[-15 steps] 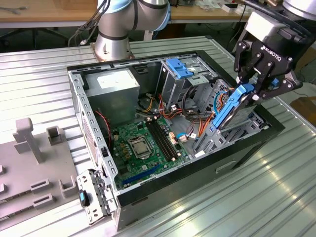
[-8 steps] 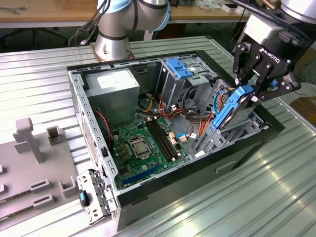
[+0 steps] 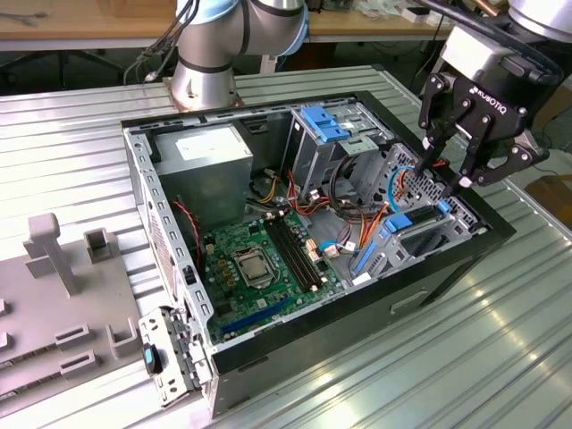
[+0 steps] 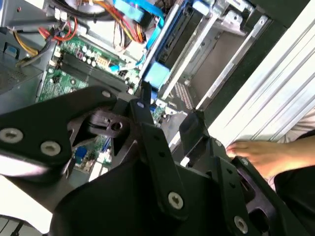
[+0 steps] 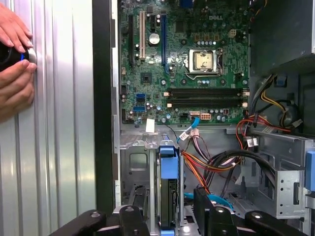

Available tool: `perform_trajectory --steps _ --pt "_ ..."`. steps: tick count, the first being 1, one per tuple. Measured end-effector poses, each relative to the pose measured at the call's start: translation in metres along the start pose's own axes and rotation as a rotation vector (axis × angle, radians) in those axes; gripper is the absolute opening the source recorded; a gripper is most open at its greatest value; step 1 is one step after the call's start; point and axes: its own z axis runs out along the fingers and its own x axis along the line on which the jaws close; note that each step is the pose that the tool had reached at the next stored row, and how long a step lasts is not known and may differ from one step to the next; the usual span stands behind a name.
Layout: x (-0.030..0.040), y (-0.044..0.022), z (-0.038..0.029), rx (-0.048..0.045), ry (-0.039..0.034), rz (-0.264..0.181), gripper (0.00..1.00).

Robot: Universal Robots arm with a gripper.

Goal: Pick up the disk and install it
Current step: 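Insert the disk into the insertion slot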

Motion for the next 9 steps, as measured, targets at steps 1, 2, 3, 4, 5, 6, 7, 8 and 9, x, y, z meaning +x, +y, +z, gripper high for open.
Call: perform_trajectory --steps 1,2,3,4,5,6,7,8,9 --pt "0.0 0.0 0.0 0.0 -0.0001 0.0 0.51" --pt "0.0 0.0 0.0 0.0 0.0 0.0 0.51" --pt "0.0 0.0 0.0 0.0 0.0 0.0 0.51" --pt "0.0 0.0 0.0 0.0 0.0 0.0 0.51" --pt "0.0 -0.0012 0.0001 0.0 -0.0002 0.0 0.51" --pt "-0.0002 -0.0047 0.0004 0.0 -0.0001 0.0 0.51" --pt "-0.0011 -0.0104 0.0008 0.0 0.0 0.0 0.51" --pt "-0.0026 -0.0152 0.0013 0.0 -0.0001 0.0 0.51" --pt "-0.0035 -0.0223 0.0026 0.0001 -0.0001 -0.001 0.51"
